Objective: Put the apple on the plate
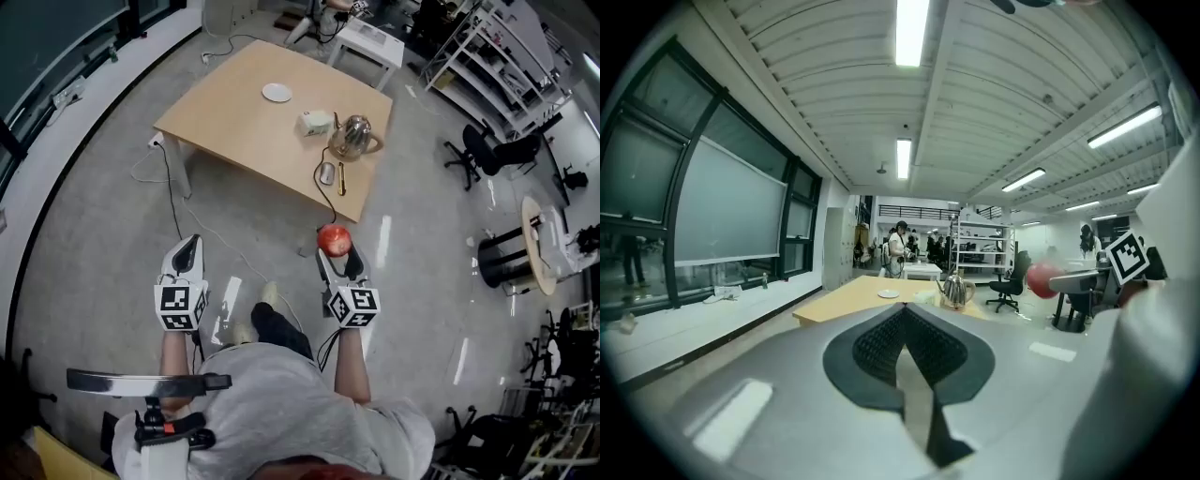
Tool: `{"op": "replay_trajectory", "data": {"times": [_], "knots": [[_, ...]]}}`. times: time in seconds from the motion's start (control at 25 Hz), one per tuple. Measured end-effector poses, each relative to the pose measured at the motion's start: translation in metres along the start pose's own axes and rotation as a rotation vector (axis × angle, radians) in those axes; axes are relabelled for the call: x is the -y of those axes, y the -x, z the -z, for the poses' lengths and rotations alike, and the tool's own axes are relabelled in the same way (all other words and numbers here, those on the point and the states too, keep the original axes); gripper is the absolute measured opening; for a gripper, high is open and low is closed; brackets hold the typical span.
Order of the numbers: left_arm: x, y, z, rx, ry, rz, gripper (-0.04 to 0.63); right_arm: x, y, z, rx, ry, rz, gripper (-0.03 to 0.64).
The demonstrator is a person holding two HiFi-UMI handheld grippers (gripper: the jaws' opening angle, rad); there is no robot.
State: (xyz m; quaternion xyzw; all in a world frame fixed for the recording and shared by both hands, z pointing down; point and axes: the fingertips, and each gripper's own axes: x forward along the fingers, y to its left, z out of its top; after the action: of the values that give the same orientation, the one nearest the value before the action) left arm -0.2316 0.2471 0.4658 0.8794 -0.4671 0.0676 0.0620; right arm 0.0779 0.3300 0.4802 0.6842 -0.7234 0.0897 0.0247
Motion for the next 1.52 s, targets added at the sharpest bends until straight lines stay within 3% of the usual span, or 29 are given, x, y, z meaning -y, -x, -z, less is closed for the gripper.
{"op": "replay_trajectory", "data": {"times": [0.28,0.92,1.52], "knots": [[-0.010,-0.008,0.002,-0.013,0.005,-0.034,0.020,0.002,-0.021,0.003,-0.010,-0.016,-0.032,0.347],[-0.046,-0.135,-0.017,-0.027,-0.010,-0.068,0.020,0.045,-0.167,-0.010,0.005,-0.038,-0.085,0.347],[-0.048,-0.238,-0.045,-0.018,-0.015,-0.076,0.020,0.100,-0.260,-0.027,0.004,-0.063,-0.116,0.347]]}}
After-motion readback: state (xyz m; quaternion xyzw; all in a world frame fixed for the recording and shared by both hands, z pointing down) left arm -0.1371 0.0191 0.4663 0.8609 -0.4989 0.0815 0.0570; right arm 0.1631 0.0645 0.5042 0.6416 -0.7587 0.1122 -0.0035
